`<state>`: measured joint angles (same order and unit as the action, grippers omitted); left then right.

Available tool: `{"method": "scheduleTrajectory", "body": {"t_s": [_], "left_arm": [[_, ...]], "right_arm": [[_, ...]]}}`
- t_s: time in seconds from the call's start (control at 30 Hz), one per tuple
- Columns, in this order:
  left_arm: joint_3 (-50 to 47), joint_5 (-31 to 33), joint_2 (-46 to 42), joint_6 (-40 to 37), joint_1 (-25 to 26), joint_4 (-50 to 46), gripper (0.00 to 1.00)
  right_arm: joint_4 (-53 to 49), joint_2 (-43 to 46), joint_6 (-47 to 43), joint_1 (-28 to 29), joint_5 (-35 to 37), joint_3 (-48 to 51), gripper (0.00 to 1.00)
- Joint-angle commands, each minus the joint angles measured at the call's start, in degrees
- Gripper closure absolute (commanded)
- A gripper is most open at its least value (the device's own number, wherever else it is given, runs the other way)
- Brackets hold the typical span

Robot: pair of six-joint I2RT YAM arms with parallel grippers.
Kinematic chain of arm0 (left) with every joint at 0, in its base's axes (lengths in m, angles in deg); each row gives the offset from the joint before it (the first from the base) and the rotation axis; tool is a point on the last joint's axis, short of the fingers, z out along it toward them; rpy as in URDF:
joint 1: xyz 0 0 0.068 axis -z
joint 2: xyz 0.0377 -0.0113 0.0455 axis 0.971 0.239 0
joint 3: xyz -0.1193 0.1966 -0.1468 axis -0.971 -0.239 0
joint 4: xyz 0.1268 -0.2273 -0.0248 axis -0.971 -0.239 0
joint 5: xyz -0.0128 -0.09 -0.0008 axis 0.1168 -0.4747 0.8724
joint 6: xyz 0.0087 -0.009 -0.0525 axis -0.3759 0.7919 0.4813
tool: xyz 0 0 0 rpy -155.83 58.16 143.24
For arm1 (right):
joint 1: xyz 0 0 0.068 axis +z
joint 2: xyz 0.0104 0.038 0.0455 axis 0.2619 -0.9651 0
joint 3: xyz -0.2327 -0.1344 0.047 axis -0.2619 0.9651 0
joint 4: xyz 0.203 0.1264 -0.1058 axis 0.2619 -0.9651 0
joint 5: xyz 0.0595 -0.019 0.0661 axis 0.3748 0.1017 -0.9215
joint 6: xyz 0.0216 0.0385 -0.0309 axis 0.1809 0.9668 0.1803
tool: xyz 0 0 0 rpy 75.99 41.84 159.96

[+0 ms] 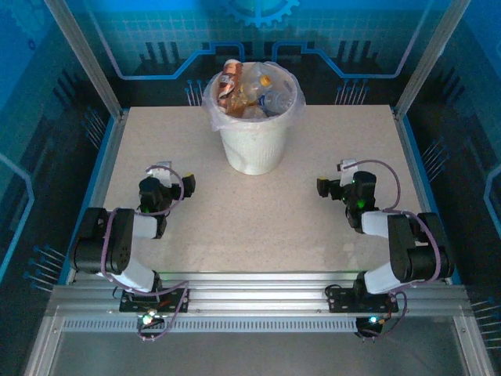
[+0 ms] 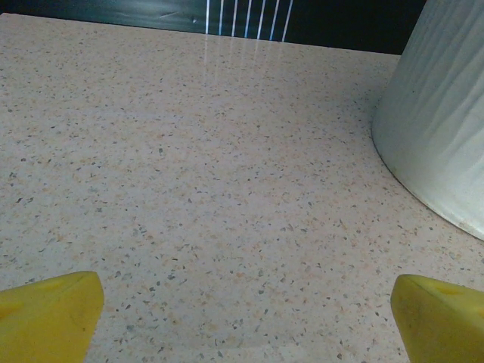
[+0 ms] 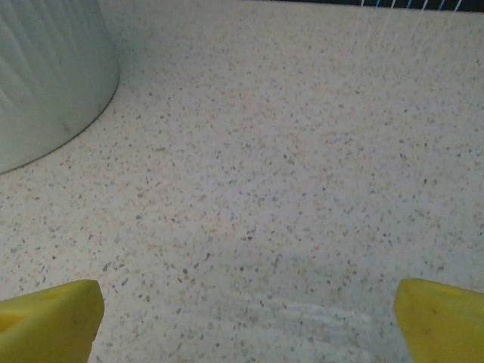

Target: Put the plastic bottles in the bin

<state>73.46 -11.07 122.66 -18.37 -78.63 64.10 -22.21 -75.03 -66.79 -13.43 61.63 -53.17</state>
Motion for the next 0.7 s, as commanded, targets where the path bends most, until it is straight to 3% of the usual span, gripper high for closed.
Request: {"method": "scheduleTrajectory", "body": {"t_s": [0.0,0.23,0.67], "left_arm": [[0.7,-1.2,0.0,0.2,-0.4,0.0,0.01],[0.8,-1.2,0.0,0.1,-0.3,-0.2,0.01],[1.5,-2.8,0.0,-1.3,0.4,-1.4,0.01]], "right_arm": [[4.8,-0.9,-1.1,-0.1,-0.7,0.5,0.00],[5.6,-0.9,-0.5,2.1,8.0,0.9,0.00],[5.7,-0.9,-0.2,2.1,8.3,0.9,0.00]]}}
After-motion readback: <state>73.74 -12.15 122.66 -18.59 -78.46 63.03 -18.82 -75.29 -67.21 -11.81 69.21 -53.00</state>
